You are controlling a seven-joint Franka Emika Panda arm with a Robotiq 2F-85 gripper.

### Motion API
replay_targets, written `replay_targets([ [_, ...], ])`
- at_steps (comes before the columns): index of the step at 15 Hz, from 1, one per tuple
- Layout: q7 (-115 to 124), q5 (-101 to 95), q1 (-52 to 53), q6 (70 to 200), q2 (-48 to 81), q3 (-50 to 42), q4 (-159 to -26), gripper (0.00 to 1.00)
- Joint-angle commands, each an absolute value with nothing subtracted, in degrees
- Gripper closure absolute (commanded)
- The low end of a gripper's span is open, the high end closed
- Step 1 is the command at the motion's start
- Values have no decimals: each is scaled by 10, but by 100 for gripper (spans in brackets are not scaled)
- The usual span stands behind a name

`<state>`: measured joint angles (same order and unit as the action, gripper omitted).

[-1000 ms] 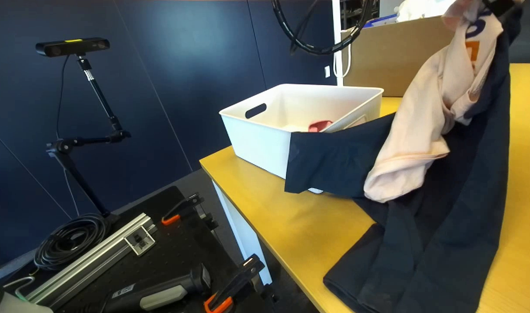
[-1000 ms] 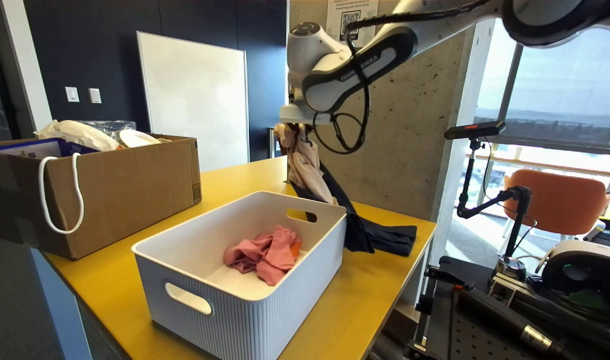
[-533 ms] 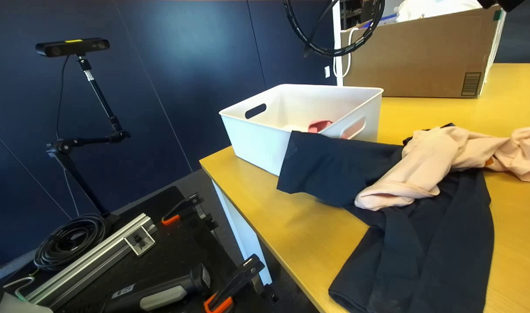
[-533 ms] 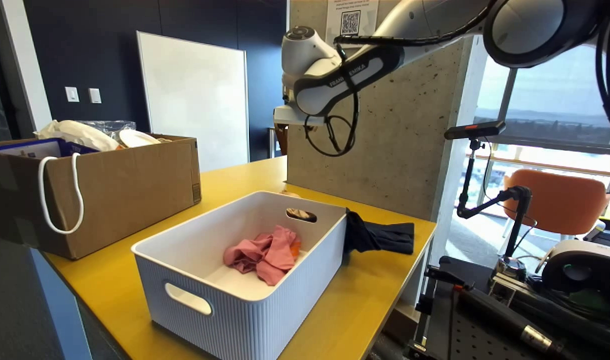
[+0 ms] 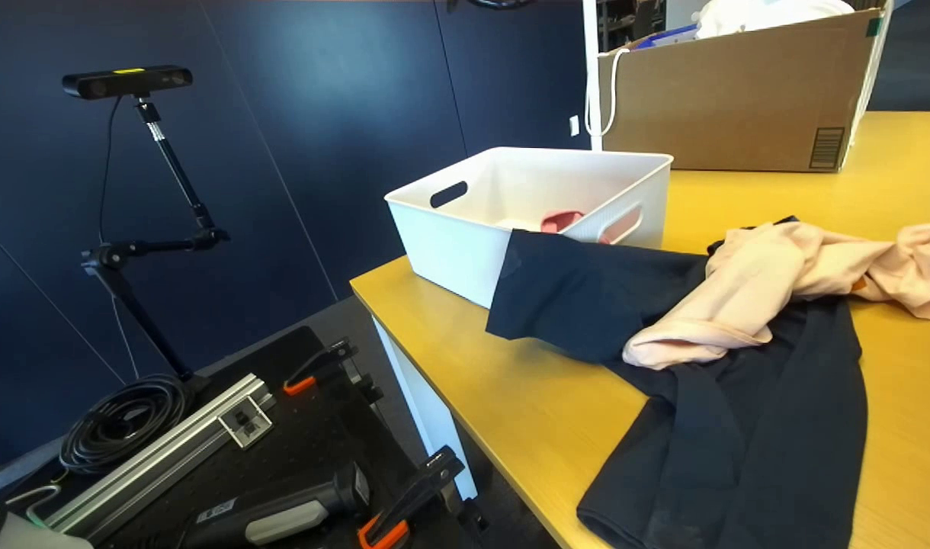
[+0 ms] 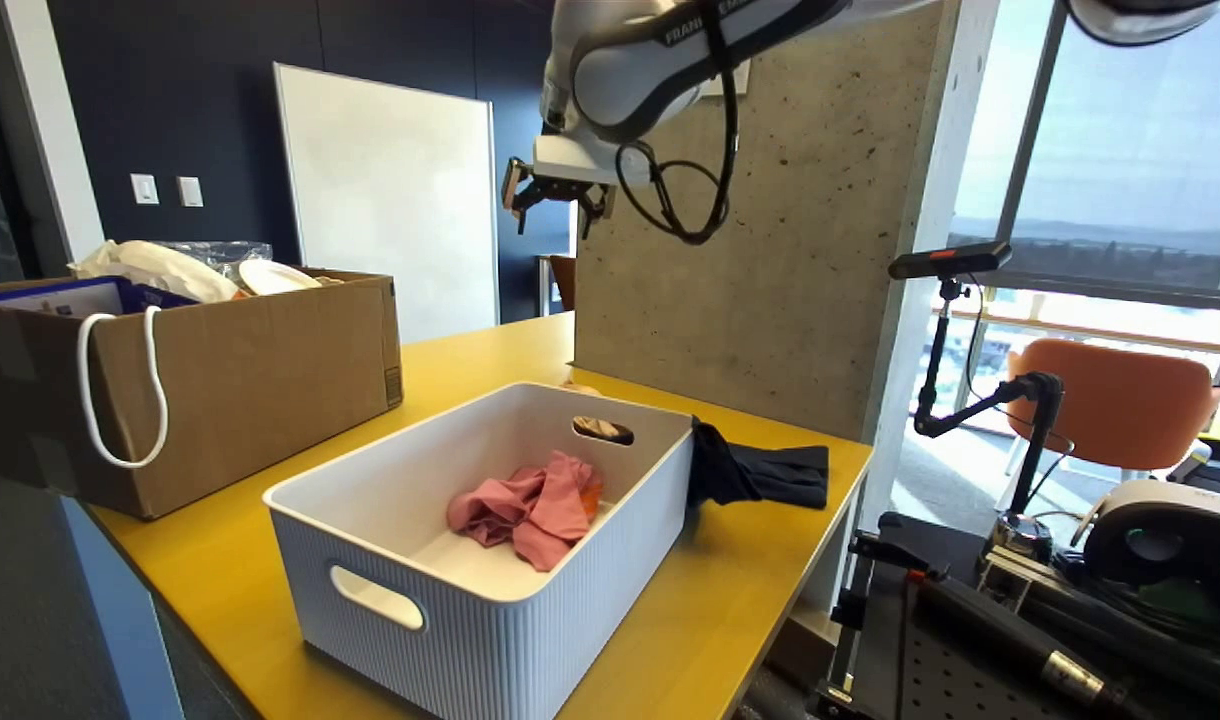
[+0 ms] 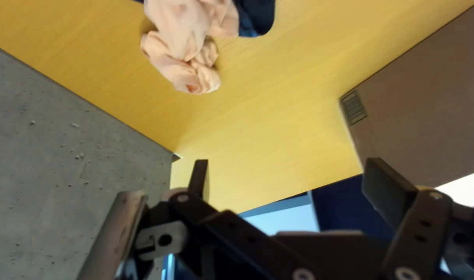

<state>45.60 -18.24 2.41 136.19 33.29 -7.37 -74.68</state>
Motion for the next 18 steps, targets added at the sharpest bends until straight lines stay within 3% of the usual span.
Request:
replay_targets([
  [1,393,-122,44,1333,211,-39,-887,0],
  [8,302,23,42,1384,109,10,-1106,0],
  [18,420,126,91,1325,48,41,-1239,0],
])
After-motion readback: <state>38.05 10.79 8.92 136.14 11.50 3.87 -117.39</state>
